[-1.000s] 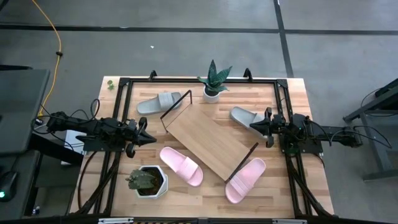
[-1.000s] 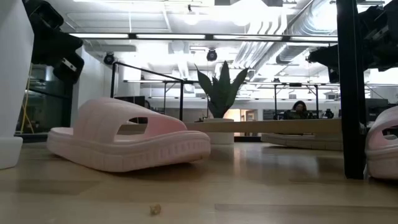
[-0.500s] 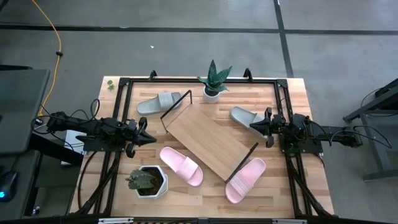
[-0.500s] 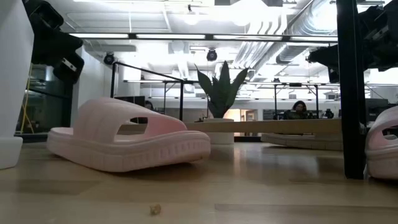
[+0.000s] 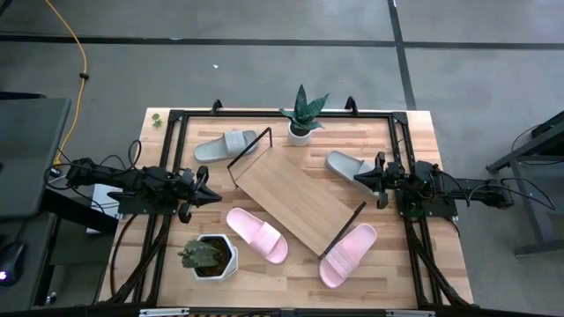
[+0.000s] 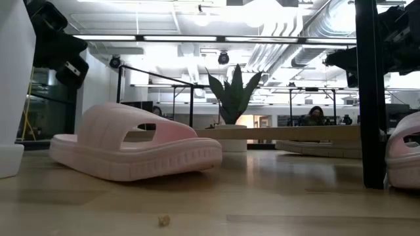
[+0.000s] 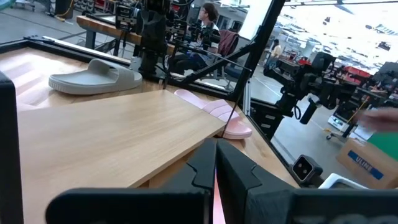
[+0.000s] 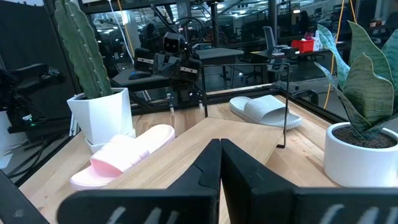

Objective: Pick and place slides into the shelf
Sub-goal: Put the left gray slide on the shelf

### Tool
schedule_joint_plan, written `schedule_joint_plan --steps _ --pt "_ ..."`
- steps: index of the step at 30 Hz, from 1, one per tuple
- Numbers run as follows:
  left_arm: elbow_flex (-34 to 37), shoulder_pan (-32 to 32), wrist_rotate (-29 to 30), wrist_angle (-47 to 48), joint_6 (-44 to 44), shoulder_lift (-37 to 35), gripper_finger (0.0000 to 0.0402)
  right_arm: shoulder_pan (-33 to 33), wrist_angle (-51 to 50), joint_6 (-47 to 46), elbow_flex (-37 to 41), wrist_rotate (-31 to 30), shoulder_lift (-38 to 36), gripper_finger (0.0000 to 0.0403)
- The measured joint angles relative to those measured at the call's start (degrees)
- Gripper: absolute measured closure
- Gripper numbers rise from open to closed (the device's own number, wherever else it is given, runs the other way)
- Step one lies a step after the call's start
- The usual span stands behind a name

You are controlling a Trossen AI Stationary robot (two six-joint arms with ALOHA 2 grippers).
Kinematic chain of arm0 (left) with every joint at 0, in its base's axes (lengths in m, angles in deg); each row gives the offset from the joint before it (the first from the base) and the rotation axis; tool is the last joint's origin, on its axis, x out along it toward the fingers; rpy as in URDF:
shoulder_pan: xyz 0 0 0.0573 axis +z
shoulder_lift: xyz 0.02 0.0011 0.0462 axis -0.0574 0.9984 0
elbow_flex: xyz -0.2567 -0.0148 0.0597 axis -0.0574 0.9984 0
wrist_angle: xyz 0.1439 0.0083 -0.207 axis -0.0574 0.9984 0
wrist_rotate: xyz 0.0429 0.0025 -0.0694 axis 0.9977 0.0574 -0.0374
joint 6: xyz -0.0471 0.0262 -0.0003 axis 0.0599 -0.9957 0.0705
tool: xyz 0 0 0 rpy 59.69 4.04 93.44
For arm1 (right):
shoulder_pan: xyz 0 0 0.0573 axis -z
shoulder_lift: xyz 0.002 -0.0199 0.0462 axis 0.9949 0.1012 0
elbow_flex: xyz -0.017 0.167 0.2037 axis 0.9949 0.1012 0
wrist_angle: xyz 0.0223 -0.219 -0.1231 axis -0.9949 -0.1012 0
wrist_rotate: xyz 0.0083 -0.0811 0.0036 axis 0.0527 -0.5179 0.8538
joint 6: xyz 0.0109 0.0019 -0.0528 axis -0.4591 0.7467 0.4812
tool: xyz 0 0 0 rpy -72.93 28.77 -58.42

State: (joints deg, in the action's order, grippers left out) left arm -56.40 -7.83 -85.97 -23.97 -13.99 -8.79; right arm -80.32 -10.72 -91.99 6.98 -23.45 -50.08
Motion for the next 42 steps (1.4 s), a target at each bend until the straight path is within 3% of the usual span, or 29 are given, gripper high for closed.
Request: schedule_joint_plan --steps 5,13,19,30,33,39,42 --pt "0.0 0.0 0.0 0.0 4.4 0.0 0.0399 0.0 0.0 0.0 0.0 0.0 0.0 0.0402" --pt "0.0 0.0 0.0 0.0 23.7 0.0 0.0399 0.0 0.0 0.0 0.0 0.0 0.0 0.0402" --pt "0.0 0.0 0.0 0.0 30.6 0.0 0.0399 0.0 0.0 -0.5 0.0 0.0 0.0 0.0402" --pt "0.0 0.0 0.9 -0.1 29.5 0.0 0.0399 0.0 5.3 -25.8 -0.1 -1.0 0.0 0.0402" --pt "0.0 0.0 1.1 -0.1 29.3 0.0 0.0399 0.0 8.5 -32.9 -0.1 -3.9 0.0 0.0402" --pt "0.0 0.0 2.1 -0.3 29.3 0.0 0.0399 0.0 16.8 -43.7 -0.1 -17.1 0.0 0.0402" --pt "0.0 0.0 3.8 -0.7 29.3 0.0 0.0399 0.0 21.7 -43.9 -0.2 -20.6 0.0 0.0402"
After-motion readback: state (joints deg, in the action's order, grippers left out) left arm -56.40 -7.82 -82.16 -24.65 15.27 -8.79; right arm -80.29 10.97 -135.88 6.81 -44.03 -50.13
